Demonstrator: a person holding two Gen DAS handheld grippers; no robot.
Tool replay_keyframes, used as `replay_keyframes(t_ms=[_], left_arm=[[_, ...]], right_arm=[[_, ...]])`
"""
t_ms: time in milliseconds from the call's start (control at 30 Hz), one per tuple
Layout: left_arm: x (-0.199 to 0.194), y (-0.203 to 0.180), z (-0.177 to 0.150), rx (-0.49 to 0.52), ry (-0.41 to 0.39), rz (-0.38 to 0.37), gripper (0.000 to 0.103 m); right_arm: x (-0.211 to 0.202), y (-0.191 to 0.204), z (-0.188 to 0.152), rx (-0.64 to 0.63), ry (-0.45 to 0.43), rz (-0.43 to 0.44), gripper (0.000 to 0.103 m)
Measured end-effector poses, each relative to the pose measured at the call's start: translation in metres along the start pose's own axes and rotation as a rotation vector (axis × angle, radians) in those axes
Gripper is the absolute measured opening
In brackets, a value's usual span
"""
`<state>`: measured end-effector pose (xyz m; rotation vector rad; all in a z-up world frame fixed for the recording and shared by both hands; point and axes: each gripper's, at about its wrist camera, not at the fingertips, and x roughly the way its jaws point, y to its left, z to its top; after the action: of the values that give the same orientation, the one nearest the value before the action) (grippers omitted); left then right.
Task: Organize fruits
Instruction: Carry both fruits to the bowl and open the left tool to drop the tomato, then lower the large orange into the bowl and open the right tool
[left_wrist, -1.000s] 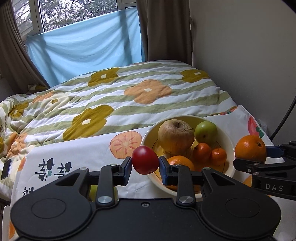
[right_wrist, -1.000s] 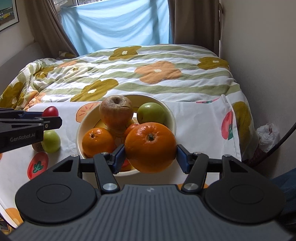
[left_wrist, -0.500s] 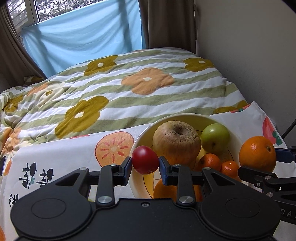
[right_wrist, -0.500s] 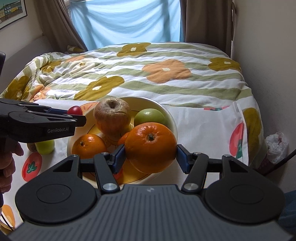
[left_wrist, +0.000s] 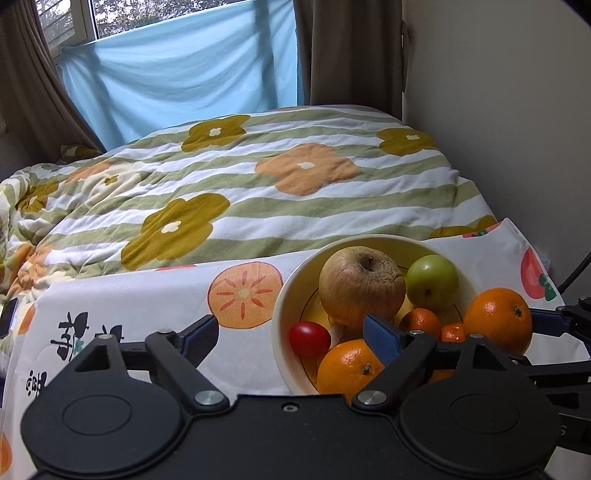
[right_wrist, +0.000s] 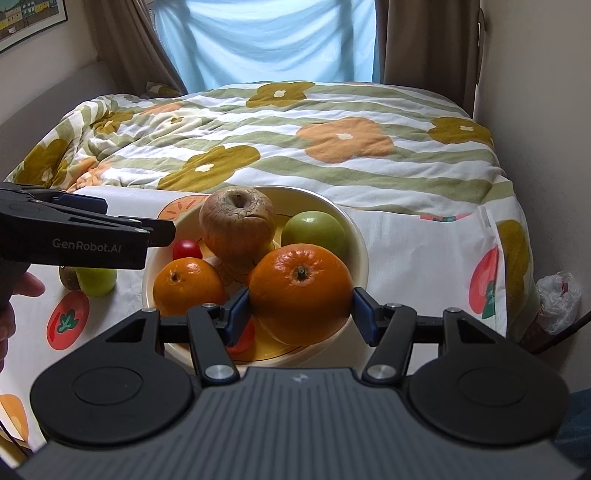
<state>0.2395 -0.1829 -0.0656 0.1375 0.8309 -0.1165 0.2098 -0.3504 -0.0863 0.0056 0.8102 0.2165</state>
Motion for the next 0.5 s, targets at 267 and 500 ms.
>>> replay_keyframes(t_ms=[267,500], left_arm=[[-0.017,0.014,-0.020,-0.050,0.016,0.021,0.092],[-0.022,0.020,-0.030,-0.105,0.025,0.020,0.092]], right_arm=[[0.009,0.025,-0.004,-0.075,-0.002,0.037,0.073],[0.015,0.029,-0.006,-0.112,-0.003,0.025,0.074]])
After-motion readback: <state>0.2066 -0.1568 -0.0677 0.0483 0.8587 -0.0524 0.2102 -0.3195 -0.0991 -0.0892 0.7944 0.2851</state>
